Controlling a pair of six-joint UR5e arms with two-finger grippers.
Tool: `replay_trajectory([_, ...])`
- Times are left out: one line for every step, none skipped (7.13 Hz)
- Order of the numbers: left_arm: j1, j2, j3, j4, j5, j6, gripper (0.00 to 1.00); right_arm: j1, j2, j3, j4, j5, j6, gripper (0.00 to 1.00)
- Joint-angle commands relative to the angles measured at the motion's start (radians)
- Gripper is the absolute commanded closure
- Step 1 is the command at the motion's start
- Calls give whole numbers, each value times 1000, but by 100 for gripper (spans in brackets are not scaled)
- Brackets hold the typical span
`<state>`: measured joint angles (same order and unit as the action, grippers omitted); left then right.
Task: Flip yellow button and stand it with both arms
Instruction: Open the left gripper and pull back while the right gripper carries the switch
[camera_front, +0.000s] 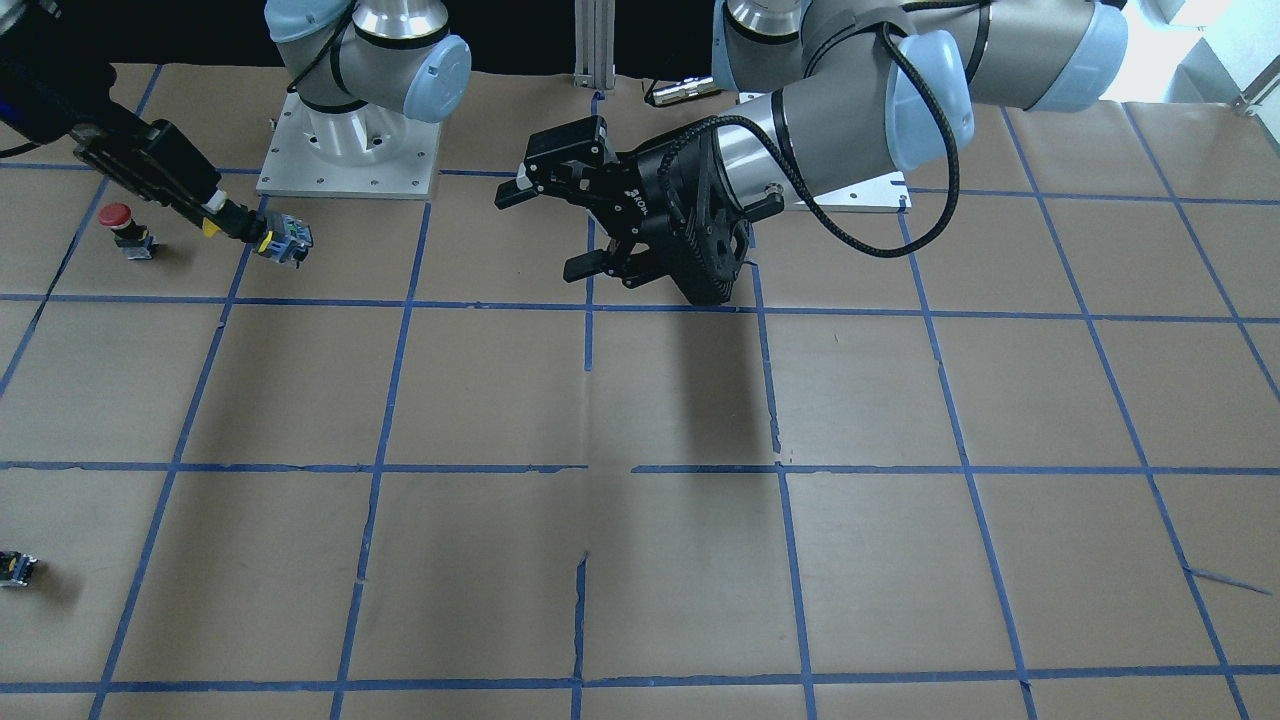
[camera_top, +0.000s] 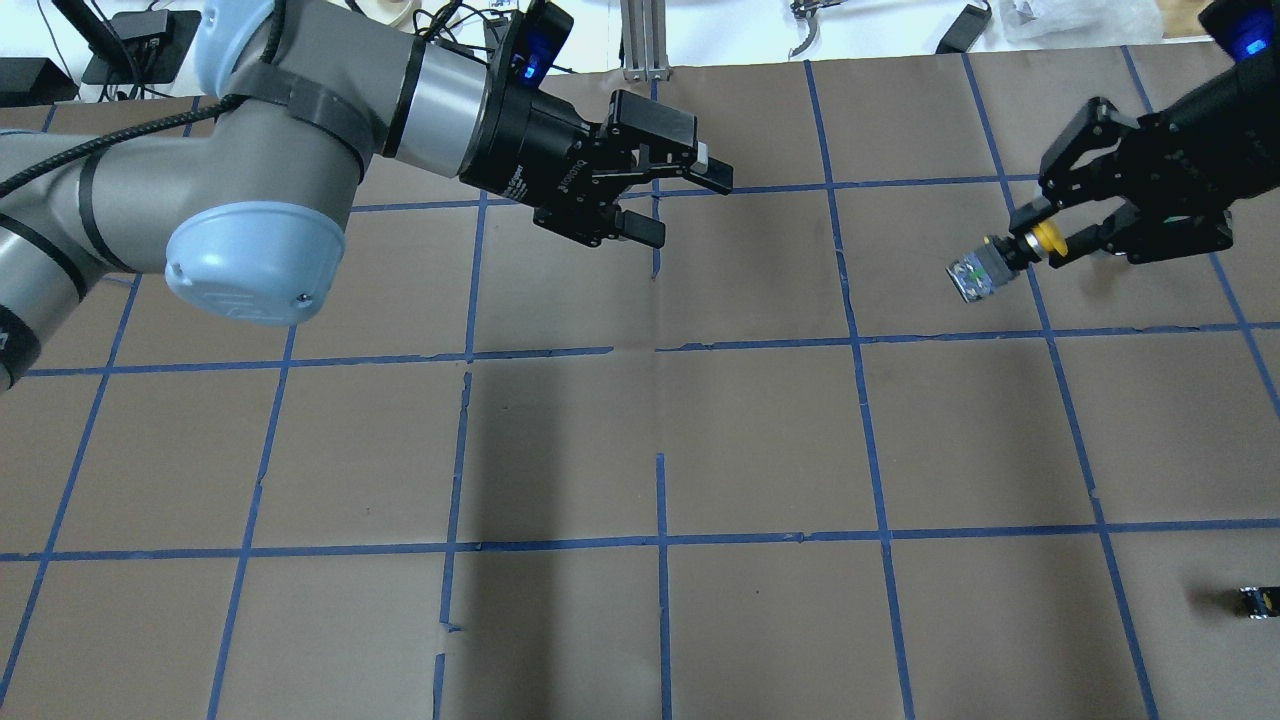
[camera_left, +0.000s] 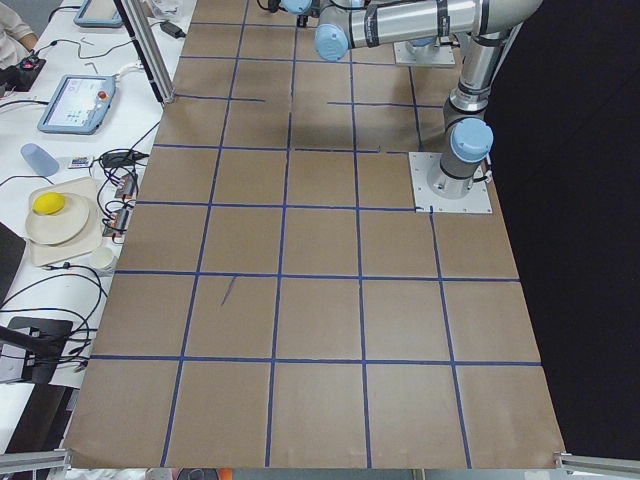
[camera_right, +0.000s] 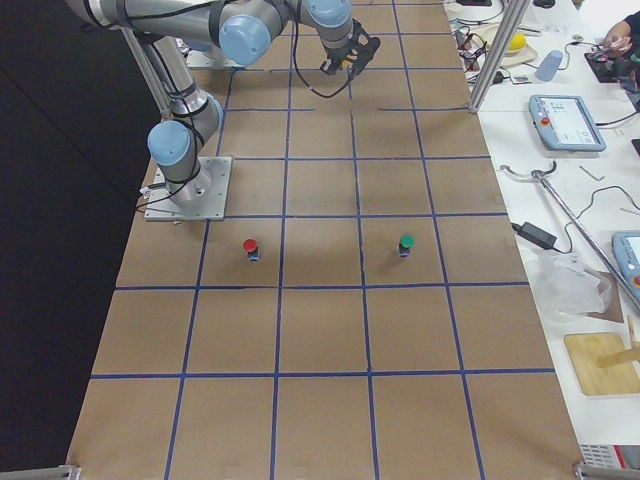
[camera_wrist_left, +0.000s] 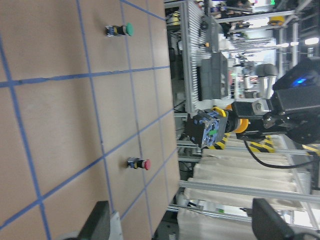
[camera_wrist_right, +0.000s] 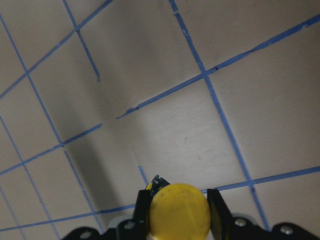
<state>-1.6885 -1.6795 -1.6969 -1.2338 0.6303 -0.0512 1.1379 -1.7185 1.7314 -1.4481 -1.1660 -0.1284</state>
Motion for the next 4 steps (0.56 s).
replay_trajectory([-23,32,55,-70,217,-67,0,-97,0,84,-91,-180,-382,92])
replay_trajectory([-17,58,60,-164,343,-64,0,-166,13,149,-221,-216,-577,92])
replay_trajectory([-10,85,51,-226,497,-55,0,-212,23,205,-367,-224,-759,92])
replay_trajectory([-4,118,40,-240,723,-55,0,-258,36,259,-473,-221,-865,92])
